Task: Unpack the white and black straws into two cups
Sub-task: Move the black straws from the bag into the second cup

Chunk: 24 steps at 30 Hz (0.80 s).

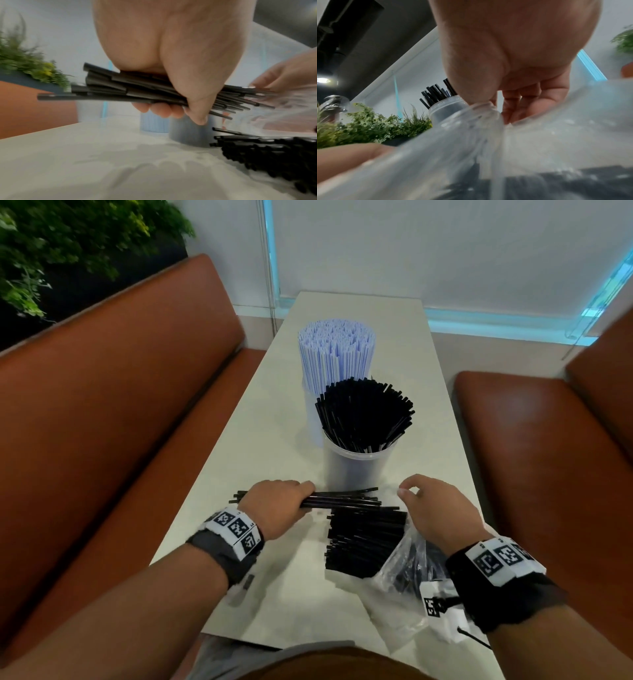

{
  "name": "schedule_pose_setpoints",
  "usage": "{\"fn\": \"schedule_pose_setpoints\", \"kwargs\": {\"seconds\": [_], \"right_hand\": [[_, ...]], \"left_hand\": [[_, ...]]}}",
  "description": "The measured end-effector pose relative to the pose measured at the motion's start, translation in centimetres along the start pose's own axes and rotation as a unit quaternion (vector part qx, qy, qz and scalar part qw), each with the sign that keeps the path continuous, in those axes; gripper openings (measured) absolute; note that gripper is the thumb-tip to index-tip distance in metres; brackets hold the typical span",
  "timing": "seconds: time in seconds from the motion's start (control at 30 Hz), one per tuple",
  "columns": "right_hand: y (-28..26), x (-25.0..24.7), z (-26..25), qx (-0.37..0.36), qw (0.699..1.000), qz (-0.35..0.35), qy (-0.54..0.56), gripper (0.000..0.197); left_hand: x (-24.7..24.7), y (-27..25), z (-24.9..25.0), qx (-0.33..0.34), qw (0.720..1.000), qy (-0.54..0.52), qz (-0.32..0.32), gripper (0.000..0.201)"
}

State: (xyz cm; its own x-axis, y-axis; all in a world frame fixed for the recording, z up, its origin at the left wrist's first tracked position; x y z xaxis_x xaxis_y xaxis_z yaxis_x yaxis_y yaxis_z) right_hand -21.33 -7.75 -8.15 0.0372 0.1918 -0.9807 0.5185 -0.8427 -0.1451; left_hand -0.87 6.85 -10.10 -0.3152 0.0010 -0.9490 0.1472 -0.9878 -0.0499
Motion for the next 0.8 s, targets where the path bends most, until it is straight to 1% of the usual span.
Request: {"fn": "schedule_pose_setpoints", "kwargs": {"seconds": [0.03,0.07,0.1,0.13,0.17,0.2,0.23,0.27,0.3,0.37,0.43,0.53,0.57,0.6,0.7,0.73,0.8], "right_hand": [[-0.1,-0.6,-0.2,-0.008,0.999,0.03,0.022,0.037],[-0.3,-1.7,-0.5,-0.014,0.995,0.077,0.063,0.048],[-0.8,-2.9,-0.7,-0.017,0.983,0.125,0.131,0.054],[-1.2,-3.6,-0.8,-0.015,0.962,0.153,0.227,0.056],[-1.6,-3.7,-1.1,-0.013,0.931,0.154,0.331,0.055],[-1.8,-3.3,-1.7,-0.013,0.903,0.136,0.407,0.053],[-2.0,-2.9,-2.5,-0.016,0.887,0.112,0.448,0.052],[-2.1,-2.6,-3.1,-0.02,0.884,0.096,0.458,0.049],[-2.2,-2.5,-3.4,-0.023,0.885,0.096,0.455,0.045],[-2.6,-3.1,-2.9,-0.016,0.878,0.141,0.457,0.039],[-2.8,-3.6,-1.9,0.004,0.864,0.187,0.467,0.038],[-3.0,-4.0,-1.5,0.016,0.86,0.209,0.466,0.034],[-3.2,-4.2,-1.1,0.026,0.848,0.221,0.481,0.032],[-3.3,-4.5,-0.4,0.043,0.827,0.235,0.509,0.03],[-3.6,-4.6,1.9,0.105,0.749,0.271,0.596,0.031],[-3.8,-4.6,2.4,0.12,0.731,0.281,0.61,0.032],[-4.1,-4.6,2.8,0.138,0.707,0.298,0.626,0.037]], "left_hand": [[-0.3,-0.3,-0.5,-0.008,1.0,-0.01,0.013,0.02],[-0.5,-0.6,-0.6,-0.012,0.999,-0.028,0.026,0.018],[-0.8,-0.7,-0.3,-0.012,0.998,-0.049,0.041,0.017],[-1.1,-0.8,0.2,-0.008,0.996,-0.072,0.056,0.016],[-1.4,-0.8,1.0,-0.002,0.993,-0.095,0.068,0.015],[-1.6,-0.7,2.1,0.006,0.99,-0.114,0.077,0.015],[-1.7,-0.6,3.3,0.015,0.989,-0.125,0.081,0.015],[-1.7,-0.4,4.4,0.025,0.988,-0.128,0.083,0.016],[-1.7,-0.2,5.5,0.033,0.988,-0.123,0.083,0.017],[-1.8,0.2,6.9,0.037,0.99,-0.105,0.083,0.017],[-2.4,0.6,7.6,0.031,0.992,-0.081,0.092,0.018],[-3.1,0.9,8.5,0.016,0.993,-0.051,0.101,0.018],[-3.1,1.0,8.7,0.01,0.993,-0.052,0.102,0.019],[-3.1,1.0,8.6,0.002,0.993,-0.058,0.102,0.019],[-2.7,0.7,7.6,-0.026,0.991,-0.084,0.097,0.018],[-2.6,0.6,7.5,-0.03,0.991,-0.092,0.095,0.017],[-2.1,0.4,7.9,-0.023,0.991,-0.101,0.085,0.013]]}}
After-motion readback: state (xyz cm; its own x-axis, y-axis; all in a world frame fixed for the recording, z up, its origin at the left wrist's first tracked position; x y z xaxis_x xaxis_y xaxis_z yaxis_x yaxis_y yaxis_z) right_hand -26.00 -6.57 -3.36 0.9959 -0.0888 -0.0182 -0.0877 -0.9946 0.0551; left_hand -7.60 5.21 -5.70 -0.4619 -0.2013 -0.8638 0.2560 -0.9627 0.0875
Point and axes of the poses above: each hand's wrist, its own y-axis towards the middle knuckle, its own x-axis out of the palm, z = x × y, the point moved 10 cm from there along y, towards the middle knuckle, and after that the axes turned 15 degrees about -y, right-handed, at the moved point
